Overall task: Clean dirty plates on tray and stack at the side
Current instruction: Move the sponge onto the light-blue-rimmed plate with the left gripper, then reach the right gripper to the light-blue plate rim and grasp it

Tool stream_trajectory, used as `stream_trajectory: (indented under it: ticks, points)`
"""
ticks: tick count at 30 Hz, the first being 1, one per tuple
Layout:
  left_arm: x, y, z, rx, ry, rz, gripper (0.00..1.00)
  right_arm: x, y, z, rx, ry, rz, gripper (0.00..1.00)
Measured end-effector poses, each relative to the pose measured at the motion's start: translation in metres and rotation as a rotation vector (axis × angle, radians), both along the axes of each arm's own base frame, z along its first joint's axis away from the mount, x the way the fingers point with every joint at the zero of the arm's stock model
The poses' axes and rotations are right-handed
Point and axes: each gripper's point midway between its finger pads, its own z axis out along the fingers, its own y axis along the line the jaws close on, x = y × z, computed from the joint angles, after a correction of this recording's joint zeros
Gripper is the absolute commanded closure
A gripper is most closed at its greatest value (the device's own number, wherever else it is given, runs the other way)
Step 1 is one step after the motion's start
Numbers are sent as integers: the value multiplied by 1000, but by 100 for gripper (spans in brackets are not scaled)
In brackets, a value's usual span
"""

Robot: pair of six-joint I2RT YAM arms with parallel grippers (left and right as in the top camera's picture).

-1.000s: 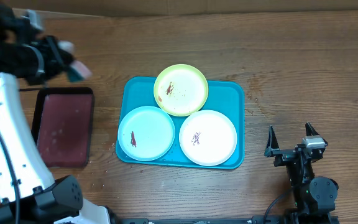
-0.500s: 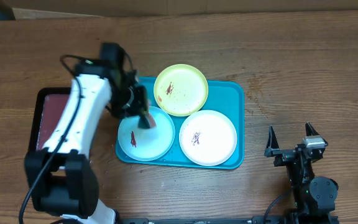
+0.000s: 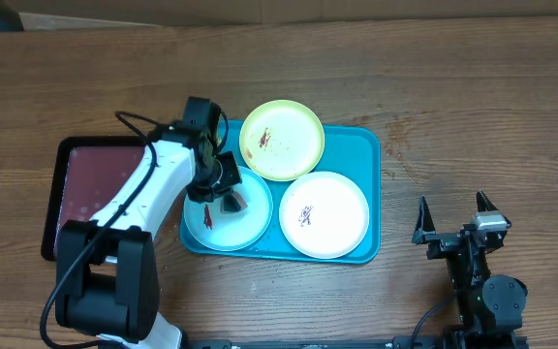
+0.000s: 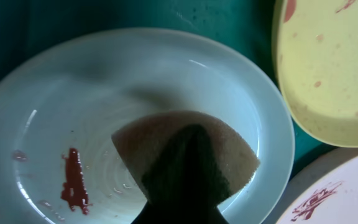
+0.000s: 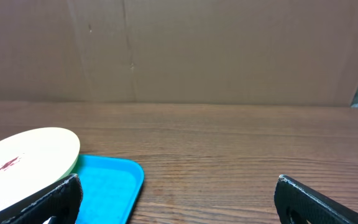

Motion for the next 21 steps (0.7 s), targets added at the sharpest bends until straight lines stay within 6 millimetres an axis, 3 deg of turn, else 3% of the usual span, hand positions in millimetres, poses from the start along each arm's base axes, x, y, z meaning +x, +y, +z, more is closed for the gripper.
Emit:
stream_trajectory:
  ticks: [5,13,17,19,21]
  points:
    - [-11,-6,-13,-44,29,5,96,0,0,0,0,1,0,0]
    - [-16,-10,-14,-70,47,15,96,0,0,0,1,-2,0,0]
    - [-13,-11,-13,-75,37,15,96,-2,16,5,64,-11,94,0]
    - [-10,-12,-13,-80,26,14,96,-6,33,13,156,-24,195,0]
    - [-10,-12,-13,-81,24,15,96,-12,45,44,244,-127,284,0]
